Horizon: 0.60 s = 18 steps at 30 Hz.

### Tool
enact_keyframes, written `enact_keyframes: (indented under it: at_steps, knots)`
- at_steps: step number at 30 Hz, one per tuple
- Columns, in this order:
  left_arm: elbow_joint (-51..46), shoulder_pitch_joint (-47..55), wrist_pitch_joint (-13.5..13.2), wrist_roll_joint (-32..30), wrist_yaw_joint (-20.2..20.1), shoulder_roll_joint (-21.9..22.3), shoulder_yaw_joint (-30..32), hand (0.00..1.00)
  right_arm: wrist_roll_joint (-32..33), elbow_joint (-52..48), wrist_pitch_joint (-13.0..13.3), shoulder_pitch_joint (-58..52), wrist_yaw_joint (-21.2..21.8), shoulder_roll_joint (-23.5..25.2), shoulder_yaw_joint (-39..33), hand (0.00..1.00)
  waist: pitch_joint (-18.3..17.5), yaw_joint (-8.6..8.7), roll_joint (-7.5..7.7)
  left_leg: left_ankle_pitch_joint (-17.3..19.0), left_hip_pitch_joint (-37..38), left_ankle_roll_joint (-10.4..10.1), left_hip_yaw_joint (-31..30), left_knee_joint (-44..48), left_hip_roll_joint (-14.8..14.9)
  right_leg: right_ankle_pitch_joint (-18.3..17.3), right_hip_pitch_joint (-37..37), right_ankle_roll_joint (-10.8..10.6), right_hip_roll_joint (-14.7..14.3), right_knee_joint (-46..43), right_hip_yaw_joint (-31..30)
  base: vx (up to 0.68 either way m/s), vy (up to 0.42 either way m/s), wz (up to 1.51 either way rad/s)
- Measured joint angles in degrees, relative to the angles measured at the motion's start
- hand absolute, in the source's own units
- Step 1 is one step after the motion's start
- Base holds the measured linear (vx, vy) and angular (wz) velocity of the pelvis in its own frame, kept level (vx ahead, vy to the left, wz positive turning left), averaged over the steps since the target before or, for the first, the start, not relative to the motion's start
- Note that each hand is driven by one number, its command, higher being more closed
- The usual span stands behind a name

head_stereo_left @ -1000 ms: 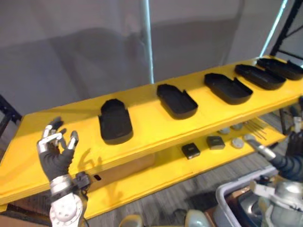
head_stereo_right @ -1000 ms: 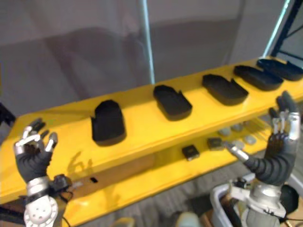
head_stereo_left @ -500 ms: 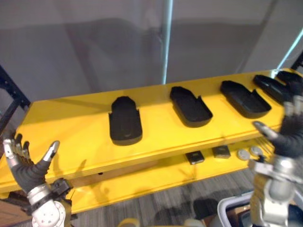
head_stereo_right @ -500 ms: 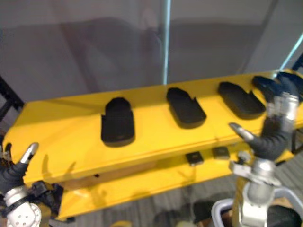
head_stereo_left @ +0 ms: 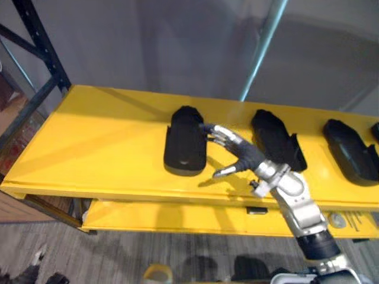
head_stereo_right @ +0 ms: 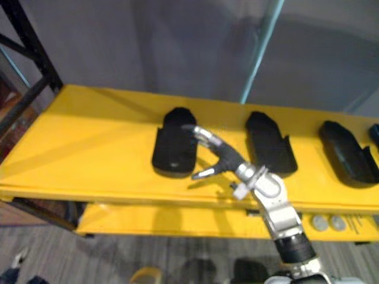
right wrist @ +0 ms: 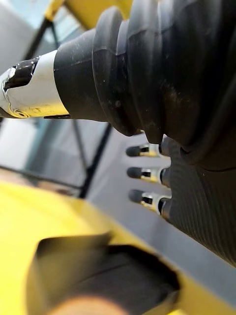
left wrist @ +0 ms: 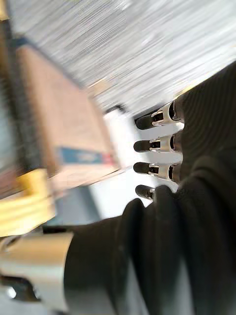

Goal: Walk over and take plastic housings, then place them on the shelf

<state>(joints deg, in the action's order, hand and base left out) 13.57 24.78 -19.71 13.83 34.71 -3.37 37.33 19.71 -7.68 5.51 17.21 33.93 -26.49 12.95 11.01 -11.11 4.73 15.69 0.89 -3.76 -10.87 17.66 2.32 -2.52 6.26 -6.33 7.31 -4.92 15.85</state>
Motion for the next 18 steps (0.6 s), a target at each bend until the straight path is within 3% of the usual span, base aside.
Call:
enact_keyframes:
  at_steps: [3,10,15,18]
  knots:
    - [3.1,-0.5,-1.2,2.1,-0.2,0.0,0.4,0.00,2.1,0.4,-2.2,1.1,2.9,-0.6,3.1,0.00,-0.1,-0.24,0.65,0.0,0.1,0.0,-0.3,-0.1,0.0,0.4,0.7,0.4,-0.1,0.7,0.0,0.00,0.007,0.05]
    - [10.3,-2.3,-1.1,3.7,-2.9,0.0,0.8,0.00,4.8,2.4,-5.9,4.1,8.0,-0.8,8.4,0.00,-0.2,-0.76,2.83,0.0,-1.0,0.0,-1.6,0.5,-0.1,0.5,0.9,0.4,-0.4,1.2,0.9,-0.01,0.001,0.09]
    - [11.4,-2.4,-0.9,3.7,-4.9,-0.1,0.9,0.00,10.5,2.3,-8.5,5.6,13.6,-1.1,9.1,0.00,-0.1,-0.83,2.82,0.0,-1.0,0.0,-1.6,0.7,-0.1,0.5,0.9,0.5,-0.4,1.2,0.8,0.00,0.000,0.00]
    - [13.3,-2.5,-0.8,3.7,-5.9,0.0,0.8,0.00,11.0,2.3,-10.2,5.6,14.7,-1.5,10.5,0.00,0.1,-0.87,2.64,0.0,-1.0,0.0,-1.6,0.7,-0.1,0.5,0.9,0.5,-0.5,1.2,0.8,0.00,0.000,0.00]
